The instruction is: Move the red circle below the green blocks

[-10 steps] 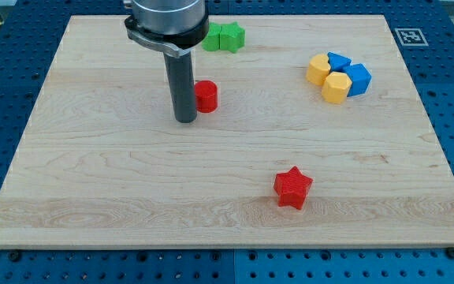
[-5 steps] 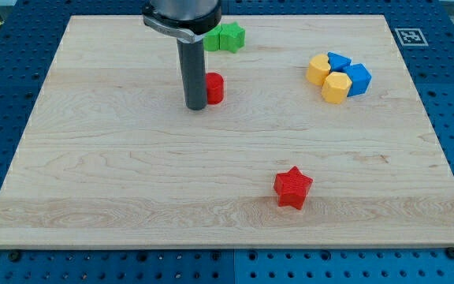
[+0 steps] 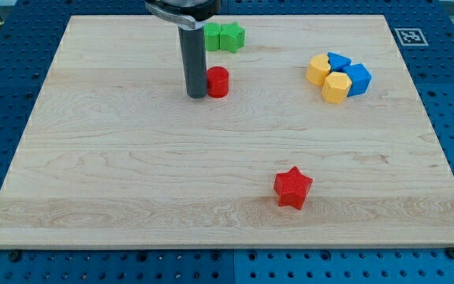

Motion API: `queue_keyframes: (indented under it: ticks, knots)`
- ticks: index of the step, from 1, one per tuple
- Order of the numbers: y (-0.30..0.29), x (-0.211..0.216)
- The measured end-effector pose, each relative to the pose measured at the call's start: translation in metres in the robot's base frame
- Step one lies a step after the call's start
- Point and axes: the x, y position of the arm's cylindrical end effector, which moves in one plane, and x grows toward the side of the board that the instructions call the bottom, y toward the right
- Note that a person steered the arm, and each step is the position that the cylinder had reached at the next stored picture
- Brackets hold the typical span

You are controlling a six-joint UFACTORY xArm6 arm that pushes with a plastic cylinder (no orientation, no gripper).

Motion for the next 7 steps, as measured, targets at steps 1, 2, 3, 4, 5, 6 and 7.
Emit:
queue_keyframes:
  ticks: [1,2,3,4,5,6,7]
  knots:
    - [0.000,-0.007]
    - [0.000,-0.015]
    - [0.000,-0.021]
    - [0.000,-0.029]
    - [0.000,-0.037]
    - [0.000,-0.048]
    - [0.000,-0.058]
